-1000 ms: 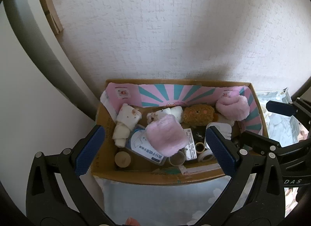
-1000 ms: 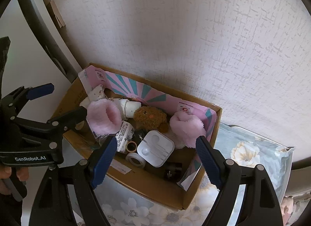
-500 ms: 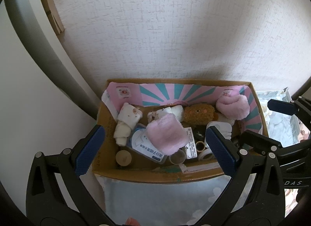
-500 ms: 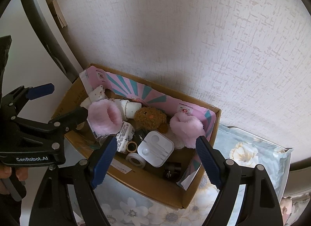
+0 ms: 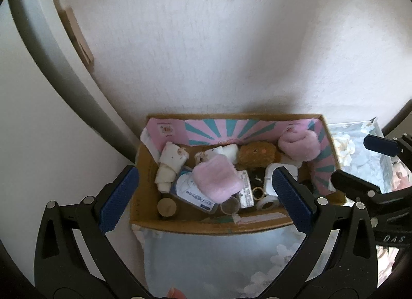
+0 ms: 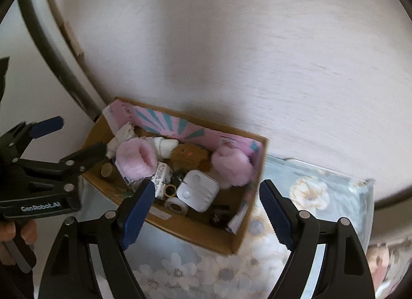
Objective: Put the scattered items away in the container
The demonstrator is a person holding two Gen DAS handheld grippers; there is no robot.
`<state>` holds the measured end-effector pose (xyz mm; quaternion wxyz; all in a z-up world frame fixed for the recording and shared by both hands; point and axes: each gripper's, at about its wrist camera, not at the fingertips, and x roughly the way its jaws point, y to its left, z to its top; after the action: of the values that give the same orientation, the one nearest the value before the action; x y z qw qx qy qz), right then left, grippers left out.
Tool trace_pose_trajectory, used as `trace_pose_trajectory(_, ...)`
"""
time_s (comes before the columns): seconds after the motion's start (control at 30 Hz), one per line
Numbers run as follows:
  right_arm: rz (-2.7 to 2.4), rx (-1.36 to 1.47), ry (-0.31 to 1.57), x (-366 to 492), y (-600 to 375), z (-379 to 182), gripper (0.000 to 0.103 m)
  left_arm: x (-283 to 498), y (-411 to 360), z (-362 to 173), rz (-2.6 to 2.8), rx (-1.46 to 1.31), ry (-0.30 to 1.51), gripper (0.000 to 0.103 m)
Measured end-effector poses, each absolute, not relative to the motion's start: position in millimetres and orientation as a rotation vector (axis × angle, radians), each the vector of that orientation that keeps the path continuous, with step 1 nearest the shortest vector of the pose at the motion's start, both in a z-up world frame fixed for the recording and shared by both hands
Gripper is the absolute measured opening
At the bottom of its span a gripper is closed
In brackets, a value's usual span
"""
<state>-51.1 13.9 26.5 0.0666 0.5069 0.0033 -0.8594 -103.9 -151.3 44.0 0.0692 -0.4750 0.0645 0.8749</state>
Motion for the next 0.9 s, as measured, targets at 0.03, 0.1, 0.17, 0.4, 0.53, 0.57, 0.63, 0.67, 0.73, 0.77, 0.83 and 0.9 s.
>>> trace_pose_trajectory(0.03, -2.609, 1.535, -0.009, -46.9, 19.2, 31.6, 0.08, -100.3, -149.5, 51.5, 2.638, -1.413, 0.193, 0.103)
trace_pose_trajectory(0.1, -2.651, 1.558, -0.04, -37.5, 31.0, 42.3, 0.08, -94.2, -146.8, 62.8, 2.648, -1.392, 0.189, 0.103)
trace_pose_trajectory(0.17, -2.689, 1.568, -0.075, -27.4, 43.7, 53.0, 0.08, -86.9, -143.5, 75.7, 2.656, -1.363, 0.18, 0.103)
trace_pose_trajectory(0.4, -2.822, 1.55, -0.136, 10.6, 77.9, 85.0, 0.08, -63.8, -133.7, 108.7, 2.685, -1.311, 0.151, 0.103)
trace_pose_trajectory(0.53, -2.877, 1.537, -0.158, 32.6, 92.0, 95.8, 0.08, -47.6, -128.2, 123.2, 2.682, -1.287, 0.116, 0.103)
trace_pose_trajectory(0.57, -2.891, 1.536, -0.161, 37.7, 96.9, 98.3, 0.08, -43.6, -126.3, 125.6, 2.68, -1.285, 0.112, 0.103)
trace_pose_trajectory(0.63, -2.912, 1.535, -0.173, 45.8, 105.6, 101.8, 0.08, -36.0, -122.6, 130.0, 2.68, -1.274, 0.109, 0.103)
trace_pose_trajectory(0.67, -2.926, 1.53, -0.181, 51.3, 109.6, 104.1, 0.08, -31.7, -120.0, 132.3, 2.68, -1.268, 0.113, 0.103)
trace_pose_trajectory(0.73, -2.937, 1.524, -0.188, 58.2, 115.5, 106.7, 0.08, -25.3, -114.3, 136.6, 2.681, -1.257, 0.133, 0.103)
trace_pose_trajectory(0.77, -2.943, 1.521, -0.196, 62.7, 117.9, 107.5, 0.08, -22.6, -112.4, 137.8, 2.683, -1.257, 0.137, 0.103)
trace_pose_trajectory(0.83, -2.944, 1.521, -0.217, 69.0, 120.0, 106.4, 0.08, -16.0, -110.8, 140.2, 2.682, -1.259, 0.126, 0.103)
trace_pose_trajectory(0.9, -2.946, 1.528, -0.241, 78.8, 123.2, 104.2, 0.08, -10.9, -112.8, 140.6, 2.686, -1.269, 0.086, 0.103)
